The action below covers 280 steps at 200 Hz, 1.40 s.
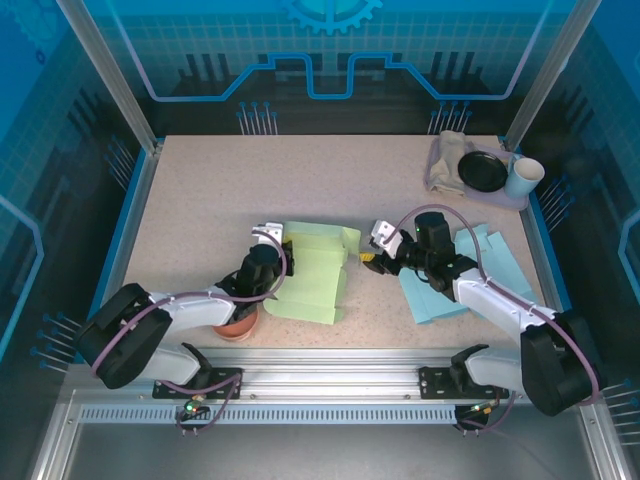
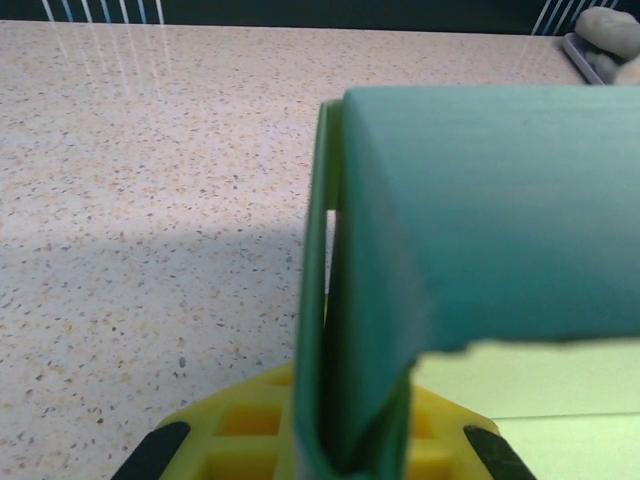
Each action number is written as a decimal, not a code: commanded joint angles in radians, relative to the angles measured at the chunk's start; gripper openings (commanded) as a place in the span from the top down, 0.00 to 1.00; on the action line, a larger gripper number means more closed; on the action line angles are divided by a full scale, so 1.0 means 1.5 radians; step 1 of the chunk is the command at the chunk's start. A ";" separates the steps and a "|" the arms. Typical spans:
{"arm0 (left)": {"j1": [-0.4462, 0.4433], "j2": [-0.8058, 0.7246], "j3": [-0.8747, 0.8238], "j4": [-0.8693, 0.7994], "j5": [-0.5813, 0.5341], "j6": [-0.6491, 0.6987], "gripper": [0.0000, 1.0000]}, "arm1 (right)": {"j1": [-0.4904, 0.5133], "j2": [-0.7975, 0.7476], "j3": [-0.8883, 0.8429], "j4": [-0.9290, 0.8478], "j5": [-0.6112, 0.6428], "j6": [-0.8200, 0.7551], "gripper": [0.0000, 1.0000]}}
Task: Fold the paper box
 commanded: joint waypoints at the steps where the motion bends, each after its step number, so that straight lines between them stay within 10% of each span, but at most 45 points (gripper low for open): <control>1: 0.003 -0.019 -0.006 0.036 0.035 0.018 0.98 | -0.007 0.001 0.008 0.003 -0.033 -0.018 0.48; 280: 0.001 0.013 0.039 -0.008 -0.016 -0.025 0.98 | 0.057 0.028 0.033 -0.017 -0.049 -0.015 0.52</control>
